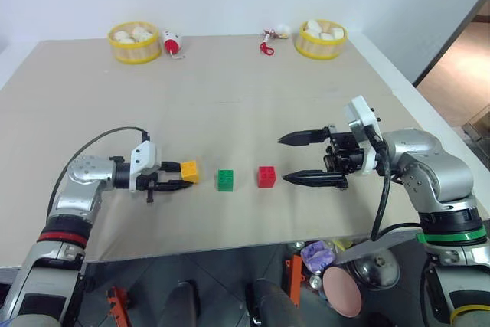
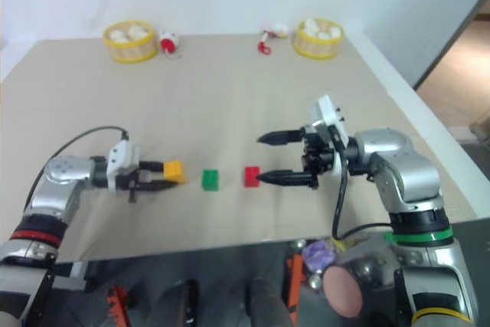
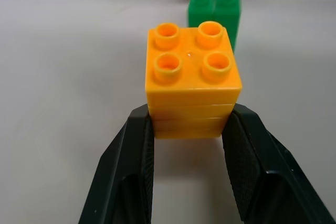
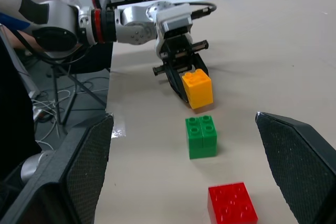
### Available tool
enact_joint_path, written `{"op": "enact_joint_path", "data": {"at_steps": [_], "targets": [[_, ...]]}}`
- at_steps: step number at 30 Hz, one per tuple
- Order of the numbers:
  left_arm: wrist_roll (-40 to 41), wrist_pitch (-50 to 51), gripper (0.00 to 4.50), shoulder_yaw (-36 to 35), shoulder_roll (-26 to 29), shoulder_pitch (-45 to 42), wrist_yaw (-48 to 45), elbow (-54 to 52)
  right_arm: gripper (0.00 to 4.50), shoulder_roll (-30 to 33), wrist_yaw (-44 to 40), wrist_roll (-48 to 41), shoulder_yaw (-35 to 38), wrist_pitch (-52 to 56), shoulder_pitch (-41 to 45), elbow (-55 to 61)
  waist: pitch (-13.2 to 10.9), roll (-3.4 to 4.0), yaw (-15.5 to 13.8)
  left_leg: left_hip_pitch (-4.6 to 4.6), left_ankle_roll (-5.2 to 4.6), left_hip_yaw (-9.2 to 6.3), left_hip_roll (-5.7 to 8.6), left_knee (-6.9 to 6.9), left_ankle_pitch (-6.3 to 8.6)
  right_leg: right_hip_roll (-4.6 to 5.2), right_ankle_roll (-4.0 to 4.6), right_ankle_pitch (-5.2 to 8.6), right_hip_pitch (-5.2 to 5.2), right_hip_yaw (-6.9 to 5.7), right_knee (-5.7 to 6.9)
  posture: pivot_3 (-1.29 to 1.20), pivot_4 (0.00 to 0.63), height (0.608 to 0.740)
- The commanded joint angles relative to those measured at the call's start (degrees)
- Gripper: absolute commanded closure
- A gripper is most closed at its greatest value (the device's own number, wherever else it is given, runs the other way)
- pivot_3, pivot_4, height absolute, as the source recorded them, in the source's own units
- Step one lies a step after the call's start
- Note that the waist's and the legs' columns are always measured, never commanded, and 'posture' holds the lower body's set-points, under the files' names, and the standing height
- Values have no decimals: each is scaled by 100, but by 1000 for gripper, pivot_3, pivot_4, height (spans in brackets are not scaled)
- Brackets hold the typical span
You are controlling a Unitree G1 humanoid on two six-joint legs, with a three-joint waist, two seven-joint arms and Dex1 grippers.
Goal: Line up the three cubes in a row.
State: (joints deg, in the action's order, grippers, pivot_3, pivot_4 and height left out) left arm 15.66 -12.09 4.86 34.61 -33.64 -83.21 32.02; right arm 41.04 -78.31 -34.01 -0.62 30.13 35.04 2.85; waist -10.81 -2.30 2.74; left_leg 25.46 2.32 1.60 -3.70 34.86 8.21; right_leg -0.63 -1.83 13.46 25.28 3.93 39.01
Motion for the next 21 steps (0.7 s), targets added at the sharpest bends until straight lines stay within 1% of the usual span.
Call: {"op": "enact_joint_path", "data": {"at_steps": [1,11,21], "targets": [[-9,-57,3226,49,11,-85,-312,113,0,83,93,-115,227,-34,0,281,0,0,3,-1,0,-1,-1,0,0,-2,1,0,0,0,2,0,150,740],[-187,-324,3226,-115,240,-271,-379,946,0,105,191,-156,242,17,-47,371,0,0,3,-3,-1,-3,-2,6,-1,-3,3,-3,-2,-1,4,0,150,740],[-158,-385,3226,-195,374,-29,-457,911,0,54,159,-89,141,-63,65,223,0,0,9,-14,-6,-3,-11,5,-4,-11,15,-15,-3,-1,7,0,150,740]]}}
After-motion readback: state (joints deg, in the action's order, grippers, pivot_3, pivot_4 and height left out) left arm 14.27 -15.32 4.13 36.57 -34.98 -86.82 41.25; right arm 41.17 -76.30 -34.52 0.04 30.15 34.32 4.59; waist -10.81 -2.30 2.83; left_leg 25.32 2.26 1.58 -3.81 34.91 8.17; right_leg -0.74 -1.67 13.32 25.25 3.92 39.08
